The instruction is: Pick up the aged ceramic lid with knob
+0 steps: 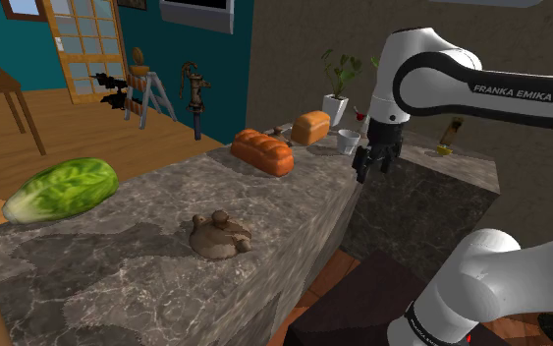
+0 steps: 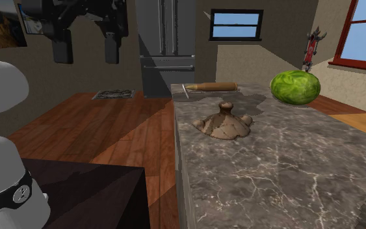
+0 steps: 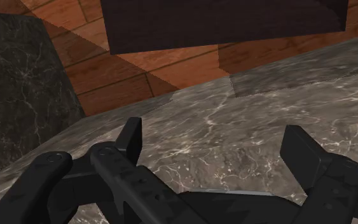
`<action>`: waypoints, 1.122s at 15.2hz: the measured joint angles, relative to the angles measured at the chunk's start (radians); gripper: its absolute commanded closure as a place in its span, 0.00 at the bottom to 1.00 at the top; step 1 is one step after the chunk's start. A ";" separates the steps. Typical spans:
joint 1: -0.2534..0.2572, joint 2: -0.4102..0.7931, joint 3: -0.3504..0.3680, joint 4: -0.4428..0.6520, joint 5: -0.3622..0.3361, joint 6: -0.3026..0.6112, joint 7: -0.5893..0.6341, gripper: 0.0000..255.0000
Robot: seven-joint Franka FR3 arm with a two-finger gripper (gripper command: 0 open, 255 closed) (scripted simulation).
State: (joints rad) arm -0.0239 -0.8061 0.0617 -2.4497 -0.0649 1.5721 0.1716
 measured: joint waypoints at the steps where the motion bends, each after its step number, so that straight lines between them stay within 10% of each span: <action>1: 0.000 0.000 0.000 0.000 0.000 0.000 0.000 0.00; 17: 0.038 0.390 0.312 0.133 0.059 0.302 0.376 0.00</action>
State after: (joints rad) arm 0.0141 -0.4159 0.3738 -2.3165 -0.0061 1.8745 0.5473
